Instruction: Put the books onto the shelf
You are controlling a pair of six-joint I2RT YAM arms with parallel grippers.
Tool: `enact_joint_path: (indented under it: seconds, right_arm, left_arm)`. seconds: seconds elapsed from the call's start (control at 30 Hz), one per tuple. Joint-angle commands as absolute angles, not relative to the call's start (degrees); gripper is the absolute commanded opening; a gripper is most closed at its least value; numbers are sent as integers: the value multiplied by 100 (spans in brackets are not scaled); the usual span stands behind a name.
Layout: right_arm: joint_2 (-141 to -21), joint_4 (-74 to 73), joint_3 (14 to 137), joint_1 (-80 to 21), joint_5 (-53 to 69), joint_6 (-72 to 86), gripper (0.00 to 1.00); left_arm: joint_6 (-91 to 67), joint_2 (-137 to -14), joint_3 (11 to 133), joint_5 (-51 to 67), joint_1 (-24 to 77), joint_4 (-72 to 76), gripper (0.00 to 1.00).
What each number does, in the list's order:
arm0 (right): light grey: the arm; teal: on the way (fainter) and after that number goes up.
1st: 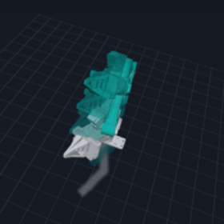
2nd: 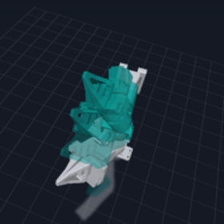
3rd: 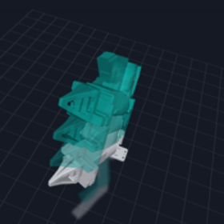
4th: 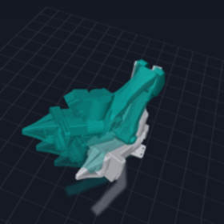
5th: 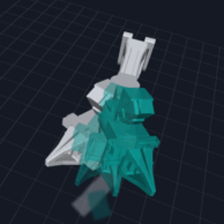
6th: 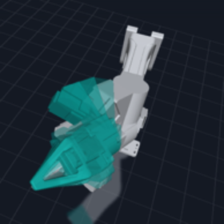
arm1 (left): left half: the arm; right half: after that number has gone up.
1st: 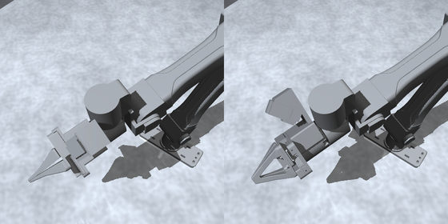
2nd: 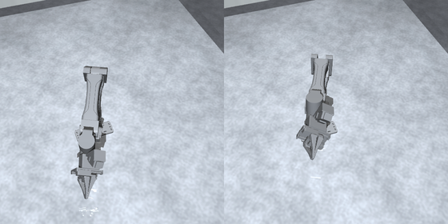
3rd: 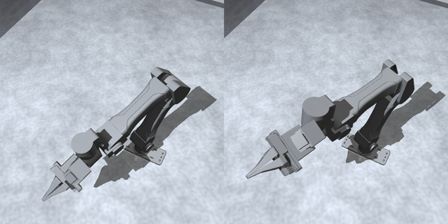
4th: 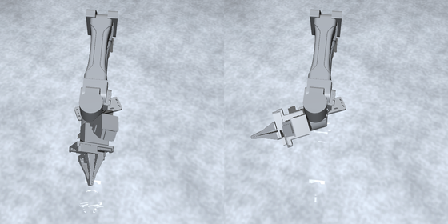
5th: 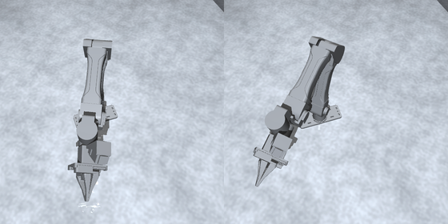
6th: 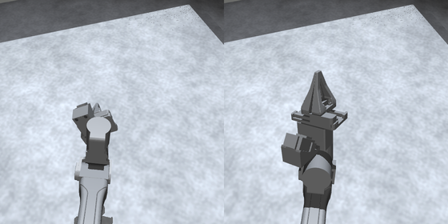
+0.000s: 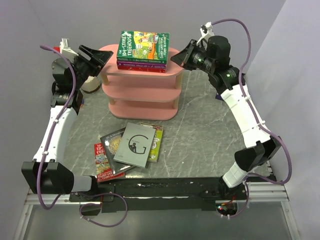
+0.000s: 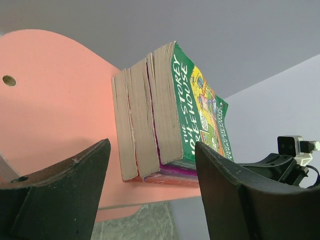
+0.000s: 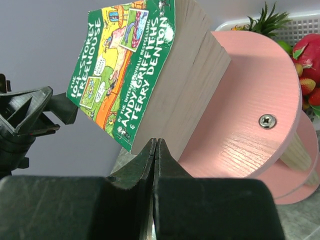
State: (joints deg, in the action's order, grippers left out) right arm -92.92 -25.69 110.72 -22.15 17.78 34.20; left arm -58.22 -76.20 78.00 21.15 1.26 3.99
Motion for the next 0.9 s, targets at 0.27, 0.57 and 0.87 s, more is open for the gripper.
enact_joint_path:
  seconds: [0.27, 0.57, 0.87]
  right_arm:
    - [-9536, -2610, 11637, -2364, 2145, 3322, 0]
    - [-9291, -2488, 11277, -2312, 1838, 3392, 0]
    - [-7552, -1293, 8968, -2136, 748, 3595, 29]
  left_arm:
    - [-5889, -7462, 7717, 2188, 105, 615, 74]
    - [-5845, -7453, 7761, 2180, 105, 580, 74]
    - [-5503, -6980, 7840, 621, 97, -666, 76]
